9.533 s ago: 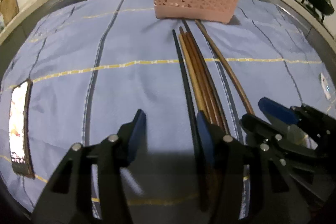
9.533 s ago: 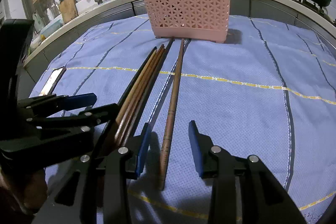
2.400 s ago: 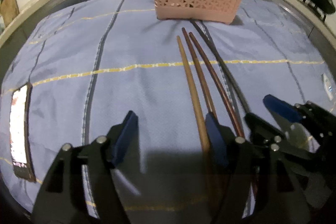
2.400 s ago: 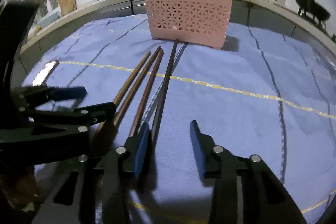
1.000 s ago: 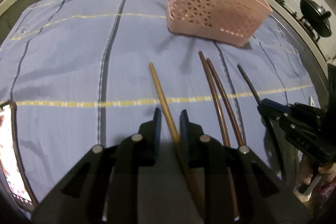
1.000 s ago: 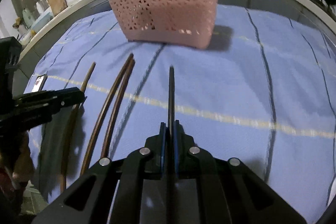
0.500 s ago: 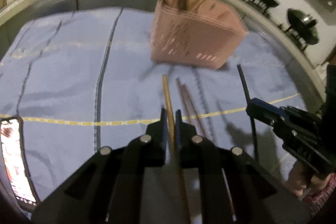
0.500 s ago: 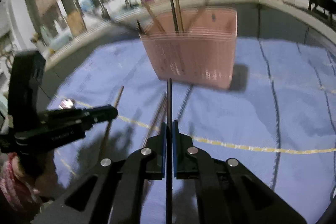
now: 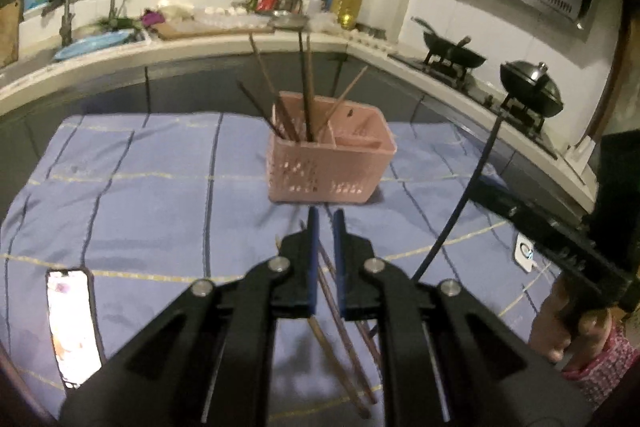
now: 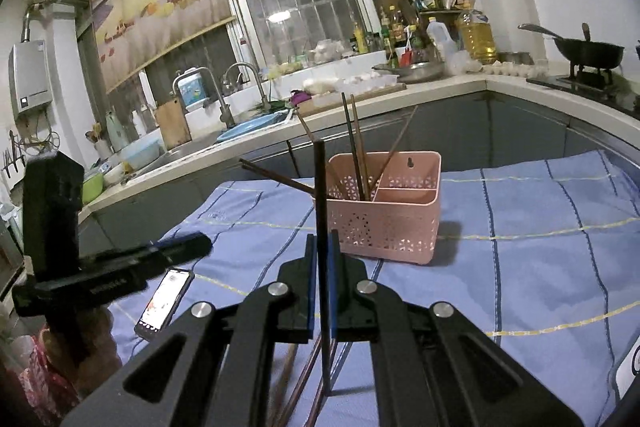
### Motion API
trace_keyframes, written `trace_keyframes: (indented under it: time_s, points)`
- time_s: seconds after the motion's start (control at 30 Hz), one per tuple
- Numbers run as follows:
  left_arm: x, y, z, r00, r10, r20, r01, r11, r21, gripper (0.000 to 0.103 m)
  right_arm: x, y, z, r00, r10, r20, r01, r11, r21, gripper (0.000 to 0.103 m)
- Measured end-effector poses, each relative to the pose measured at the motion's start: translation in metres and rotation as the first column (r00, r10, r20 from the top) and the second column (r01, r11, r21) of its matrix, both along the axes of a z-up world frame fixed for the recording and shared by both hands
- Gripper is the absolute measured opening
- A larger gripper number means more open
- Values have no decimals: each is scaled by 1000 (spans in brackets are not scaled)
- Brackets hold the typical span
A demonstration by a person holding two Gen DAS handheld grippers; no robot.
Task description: Organize utensils
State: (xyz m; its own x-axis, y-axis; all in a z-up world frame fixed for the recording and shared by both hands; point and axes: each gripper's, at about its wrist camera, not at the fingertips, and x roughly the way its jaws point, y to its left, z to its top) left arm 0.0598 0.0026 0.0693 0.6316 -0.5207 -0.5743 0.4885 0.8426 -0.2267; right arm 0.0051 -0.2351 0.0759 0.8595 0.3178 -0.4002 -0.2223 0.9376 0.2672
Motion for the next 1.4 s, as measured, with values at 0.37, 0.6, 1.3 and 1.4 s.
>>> trace_keyframes:
  time_s: [0.37,0.6,1.3,1.4]
  points:
    - [13,6,36,999,-7,51,9,999,-44,7,8,-1,29,998,-6,57,6,1000,10,5]
    - [24,1,44,999,-11,33,12,1000,-16,7,13,-6,50,993,-15,114,12,1000,26,5]
    - [45,-22,-115,948,110,-299,-46,976,213,7,3,-28,38,990,-35,138,23,996,84,5]
    - [40,-18,-84,966,66,-252,-29,989,146,6,4,-29,39,990,-34,140,22,996,84,5]
